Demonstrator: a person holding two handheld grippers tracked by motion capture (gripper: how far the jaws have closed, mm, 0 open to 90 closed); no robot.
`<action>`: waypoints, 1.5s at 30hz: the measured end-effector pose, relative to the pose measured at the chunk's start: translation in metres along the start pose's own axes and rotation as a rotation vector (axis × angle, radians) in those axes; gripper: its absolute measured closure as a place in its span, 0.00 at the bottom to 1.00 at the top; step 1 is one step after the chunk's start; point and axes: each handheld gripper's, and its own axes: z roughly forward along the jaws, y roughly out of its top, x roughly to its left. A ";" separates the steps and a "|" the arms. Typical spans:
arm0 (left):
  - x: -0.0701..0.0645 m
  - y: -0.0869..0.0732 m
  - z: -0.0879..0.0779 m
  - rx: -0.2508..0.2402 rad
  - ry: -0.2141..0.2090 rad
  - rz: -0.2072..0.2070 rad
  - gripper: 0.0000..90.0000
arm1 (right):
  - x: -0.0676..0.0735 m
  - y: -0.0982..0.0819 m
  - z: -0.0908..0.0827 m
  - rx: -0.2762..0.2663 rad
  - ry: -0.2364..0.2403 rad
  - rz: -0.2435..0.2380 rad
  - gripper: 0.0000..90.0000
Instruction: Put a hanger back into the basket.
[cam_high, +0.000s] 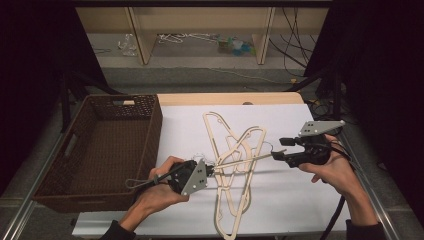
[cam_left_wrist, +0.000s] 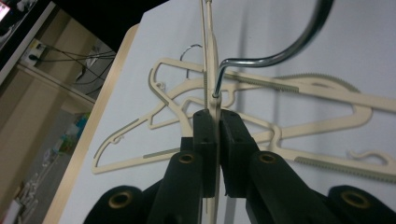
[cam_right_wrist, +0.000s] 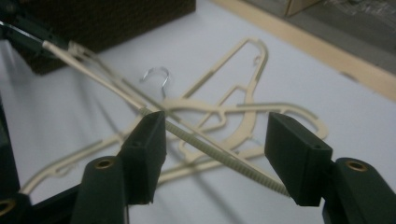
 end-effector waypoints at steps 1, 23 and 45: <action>0.003 0.000 -0.003 0.001 -0.003 -0.029 0.95 | 0.001 0.002 -0.003 -0.025 -0.008 0.006 0.42; 0.041 -0.003 -0.053 -0.169 -0.050 -0.503 0.95 | 0.048 -0.022 -0.015 -0.163 -0.091 0.071 0.32; 0.090 0.007 -0.173 -0.326 -0.049 -0.676 0.95 | 0.076 -0.057 0.021 -0.048 0.004 0.026 0.31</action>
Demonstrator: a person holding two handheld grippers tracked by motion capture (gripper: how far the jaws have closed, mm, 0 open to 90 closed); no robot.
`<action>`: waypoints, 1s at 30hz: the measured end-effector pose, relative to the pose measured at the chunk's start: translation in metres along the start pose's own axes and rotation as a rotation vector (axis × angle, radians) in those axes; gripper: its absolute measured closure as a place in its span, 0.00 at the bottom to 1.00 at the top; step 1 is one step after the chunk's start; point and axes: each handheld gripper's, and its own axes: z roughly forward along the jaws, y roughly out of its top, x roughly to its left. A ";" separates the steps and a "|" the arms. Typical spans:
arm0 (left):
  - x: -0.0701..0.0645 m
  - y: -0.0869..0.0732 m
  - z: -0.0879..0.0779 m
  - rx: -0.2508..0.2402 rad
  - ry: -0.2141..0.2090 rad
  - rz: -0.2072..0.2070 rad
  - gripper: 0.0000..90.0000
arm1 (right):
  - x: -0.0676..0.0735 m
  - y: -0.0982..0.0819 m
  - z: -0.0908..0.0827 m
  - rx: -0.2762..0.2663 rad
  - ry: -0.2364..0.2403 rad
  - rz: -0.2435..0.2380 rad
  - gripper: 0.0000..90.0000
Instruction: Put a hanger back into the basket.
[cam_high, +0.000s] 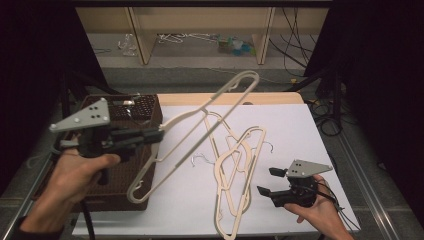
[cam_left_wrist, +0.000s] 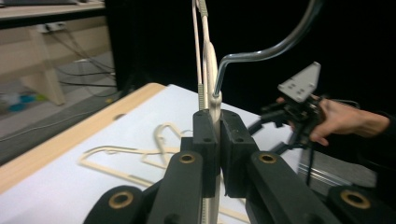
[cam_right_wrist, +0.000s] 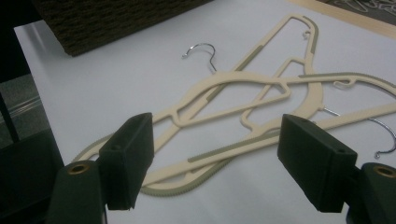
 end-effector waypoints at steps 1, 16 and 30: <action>0.006 0.003 -0.007 -0.008 0.021 -0.004 0.95 | 0.000 -0.001 0.000 0.003 0.004 -0.003 0.31; 0.096 -0.009 -0.070 0.026 0.276 -0.015 0.95 | -0.003 -0.008 0.002 0.014 -0.004 0.008 0.28; 0.145 -0.066 -0.084 0.155 0.380 -0.015 0.95 | -0.003 -0.011 0.003 0.018 -0.012 0.029 0.26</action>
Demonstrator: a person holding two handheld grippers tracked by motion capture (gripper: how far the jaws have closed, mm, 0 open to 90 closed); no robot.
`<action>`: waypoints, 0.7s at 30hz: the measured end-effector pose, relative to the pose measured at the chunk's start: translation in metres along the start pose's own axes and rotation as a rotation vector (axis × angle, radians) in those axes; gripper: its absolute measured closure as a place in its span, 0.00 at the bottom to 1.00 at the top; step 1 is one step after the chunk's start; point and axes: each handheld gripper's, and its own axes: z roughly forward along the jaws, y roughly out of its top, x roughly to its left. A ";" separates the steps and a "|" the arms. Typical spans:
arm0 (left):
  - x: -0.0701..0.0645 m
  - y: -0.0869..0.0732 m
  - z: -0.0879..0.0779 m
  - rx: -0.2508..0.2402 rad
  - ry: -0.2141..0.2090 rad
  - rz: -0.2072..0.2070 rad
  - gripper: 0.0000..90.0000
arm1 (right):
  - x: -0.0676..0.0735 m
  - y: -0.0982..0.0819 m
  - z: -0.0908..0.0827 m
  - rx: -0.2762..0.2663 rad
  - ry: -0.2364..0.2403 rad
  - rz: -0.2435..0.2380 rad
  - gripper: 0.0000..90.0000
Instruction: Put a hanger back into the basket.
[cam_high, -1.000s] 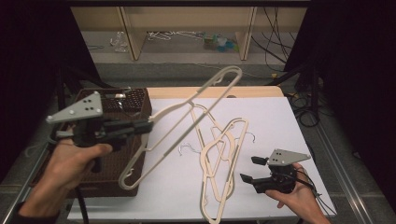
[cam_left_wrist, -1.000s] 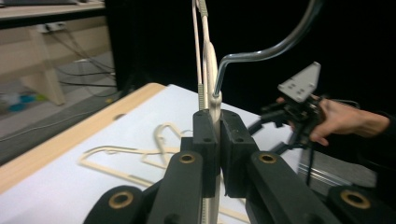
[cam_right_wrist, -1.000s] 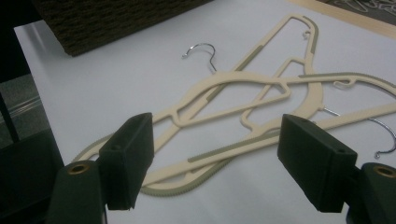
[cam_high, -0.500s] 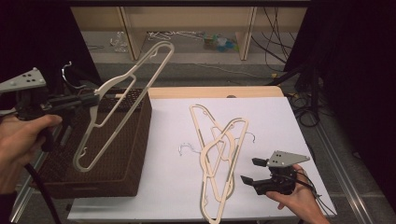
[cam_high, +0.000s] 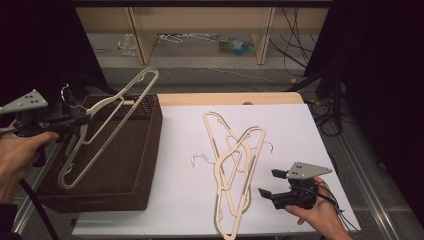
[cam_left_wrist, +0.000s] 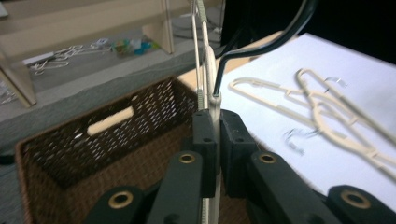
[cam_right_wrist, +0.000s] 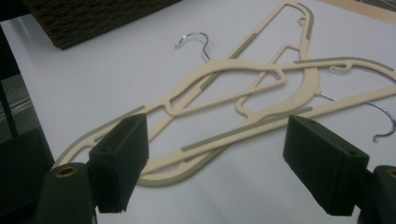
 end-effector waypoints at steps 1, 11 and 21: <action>0.002 -0.003 0.001 0.009 0.007 -0.003 0.95 | 0.000 0.000 0.000 0.000 -0.004 -0.006 0.26; 0.020 -0.038 0.015 0.083 0.016 -0.044 0.95 | 0.001 -0.002 0.003 0.016 0.009 -0.004 0.26; 0.025 -0.058 0.036 0.138 -0.019 -0.033 0.95 | 0.001 -0.003 0.004 0.019 0.009 -0.009 0.26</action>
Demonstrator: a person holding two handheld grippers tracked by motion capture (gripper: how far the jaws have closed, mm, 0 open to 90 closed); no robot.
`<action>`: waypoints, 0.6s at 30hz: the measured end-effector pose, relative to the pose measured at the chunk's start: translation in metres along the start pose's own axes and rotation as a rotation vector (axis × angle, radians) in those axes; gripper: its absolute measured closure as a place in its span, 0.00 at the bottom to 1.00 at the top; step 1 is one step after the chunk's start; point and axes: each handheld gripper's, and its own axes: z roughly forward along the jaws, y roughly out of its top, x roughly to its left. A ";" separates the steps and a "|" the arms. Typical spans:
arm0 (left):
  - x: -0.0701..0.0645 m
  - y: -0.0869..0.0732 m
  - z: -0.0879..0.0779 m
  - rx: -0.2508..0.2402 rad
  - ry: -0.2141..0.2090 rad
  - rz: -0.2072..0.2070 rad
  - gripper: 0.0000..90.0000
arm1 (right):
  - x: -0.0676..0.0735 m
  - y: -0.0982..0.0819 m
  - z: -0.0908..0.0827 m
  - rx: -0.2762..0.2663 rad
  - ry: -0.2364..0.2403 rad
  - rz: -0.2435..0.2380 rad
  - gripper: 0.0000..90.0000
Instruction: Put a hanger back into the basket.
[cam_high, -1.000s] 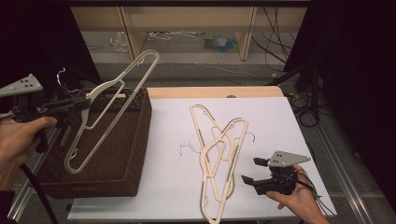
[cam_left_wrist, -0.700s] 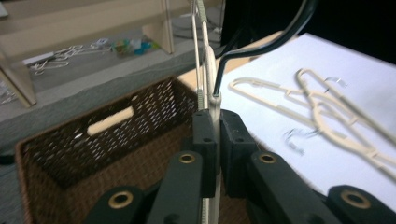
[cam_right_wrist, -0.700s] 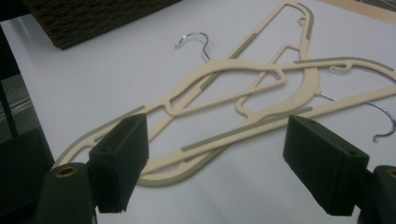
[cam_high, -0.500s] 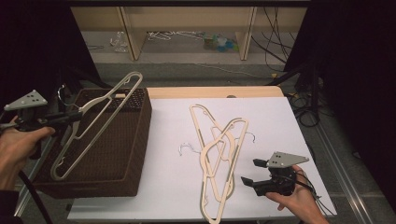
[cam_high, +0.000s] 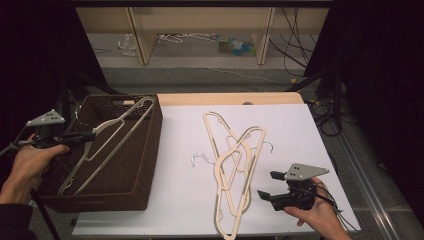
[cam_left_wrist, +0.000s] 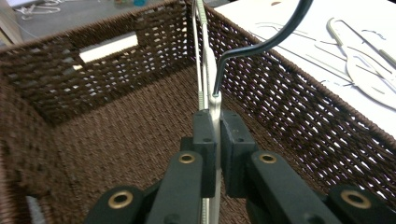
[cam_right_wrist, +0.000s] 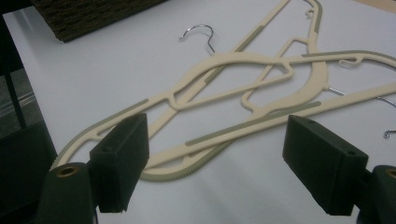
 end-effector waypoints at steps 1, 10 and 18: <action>-0.002 -0.002 0.004 -0.014 -0.001 -0.032 0.95 | 0.000 0.000 0.000 0.001 0.000 0.000 0.26; 0.000 -0.016 0.025 0.034 -0.002 -0.096 0.95 | 0.000 0.000 0.000 0.003 0.007 -0.001 0.26; 0.012 -0.025 0.032 0.000 0.057 -0.121 0.94 | -0.001 -0.001 0.001 0.004 0.006 -0.002 0.26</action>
